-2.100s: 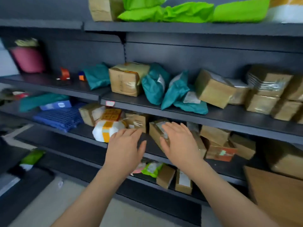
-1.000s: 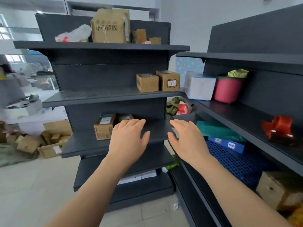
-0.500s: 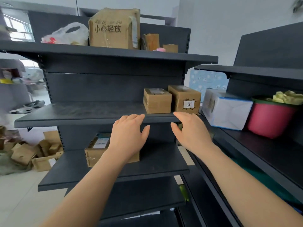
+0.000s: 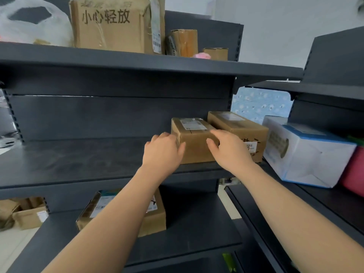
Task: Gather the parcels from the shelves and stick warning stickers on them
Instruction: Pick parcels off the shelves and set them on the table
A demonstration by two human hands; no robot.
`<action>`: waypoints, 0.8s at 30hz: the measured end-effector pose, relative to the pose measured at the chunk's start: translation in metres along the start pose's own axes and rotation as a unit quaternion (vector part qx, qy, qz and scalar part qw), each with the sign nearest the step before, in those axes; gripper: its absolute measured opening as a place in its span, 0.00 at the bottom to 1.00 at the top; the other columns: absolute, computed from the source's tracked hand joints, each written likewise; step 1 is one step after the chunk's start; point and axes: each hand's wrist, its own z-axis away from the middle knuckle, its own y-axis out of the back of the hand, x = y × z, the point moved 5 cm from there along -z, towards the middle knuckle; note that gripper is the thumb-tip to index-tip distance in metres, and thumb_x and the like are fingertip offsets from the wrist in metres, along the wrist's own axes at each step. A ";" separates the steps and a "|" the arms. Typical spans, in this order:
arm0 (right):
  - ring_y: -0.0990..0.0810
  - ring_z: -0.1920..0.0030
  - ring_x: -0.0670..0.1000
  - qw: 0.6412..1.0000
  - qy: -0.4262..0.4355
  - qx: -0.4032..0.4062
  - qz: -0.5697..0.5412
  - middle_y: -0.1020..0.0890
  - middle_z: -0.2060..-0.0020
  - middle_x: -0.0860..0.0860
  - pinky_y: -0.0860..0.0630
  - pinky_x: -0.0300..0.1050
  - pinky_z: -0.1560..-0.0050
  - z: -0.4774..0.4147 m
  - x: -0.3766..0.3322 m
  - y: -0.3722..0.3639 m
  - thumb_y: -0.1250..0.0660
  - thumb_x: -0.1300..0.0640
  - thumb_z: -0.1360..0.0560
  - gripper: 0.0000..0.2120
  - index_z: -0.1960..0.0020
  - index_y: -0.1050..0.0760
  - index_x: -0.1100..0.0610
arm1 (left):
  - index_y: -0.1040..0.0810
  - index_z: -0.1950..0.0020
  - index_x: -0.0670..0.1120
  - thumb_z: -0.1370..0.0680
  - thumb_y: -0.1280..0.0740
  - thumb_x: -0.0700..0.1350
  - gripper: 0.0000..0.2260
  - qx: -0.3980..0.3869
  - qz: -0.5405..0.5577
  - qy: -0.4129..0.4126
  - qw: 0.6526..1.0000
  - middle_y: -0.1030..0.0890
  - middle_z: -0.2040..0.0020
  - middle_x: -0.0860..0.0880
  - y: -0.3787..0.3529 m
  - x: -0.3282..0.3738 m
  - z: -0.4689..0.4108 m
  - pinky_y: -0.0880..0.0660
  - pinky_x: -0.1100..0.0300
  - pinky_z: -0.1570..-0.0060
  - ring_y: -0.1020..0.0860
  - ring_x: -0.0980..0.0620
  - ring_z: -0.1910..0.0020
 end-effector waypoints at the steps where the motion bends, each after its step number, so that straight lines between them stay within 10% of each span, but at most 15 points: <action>1: 0.23 0.40 0.54 1.000 -0.011 -0.006 0.003 0.22 0.38 0.52 0.25 0.48 0.45 -0.011 0.001 -0.007 0.43 0.48 0.20 0.20 0.31 0.30 0.53 | 0.26 0.36 0.46 0.19 0.45 0.56 0.19 -0.009 0.013 -0.001 1.000 0.22 0.43 0.46 -0.006 -0.004 -0.012 0.28 0.49 0.48 0.26 0.42 0.44; 16: 0.26 0.39 0.54 0.991 -0.121 -0.010 -0.058 0.24 0.40 0.54 0.31 0.46 0.38 -0.081 0.005 -0.067 0.42 0.46 0.20 0.18 0.35 0.25 0.51 | 0.36 0.27 0.50 0.20 0.47 0.60 0.25 -0.099 0.229 0.010 0.968 0.26 0.36 0.44 -0.068 -0.053 -0.104 0.27 0.53 0.43 0.26 0.45 0.41; 24: 0.26 0.51 0.46 0.981 -0.141 0.018 -0.130 0.23 0.43 0.51 0.32 0.38 0.51 -0.102 -0.001 -0.080 0.40 0.47 0.20 0.14 0.40 0.25 0.52 | 0.36 0.28 0.47 0.18 0.44 0.55 0.21 -0.122 0.352 0.073 0.925 0.26 0.34 0.44 -0.070 -0.070 -0.125 0.33 0.59 0.50 0.27 0.47 0.41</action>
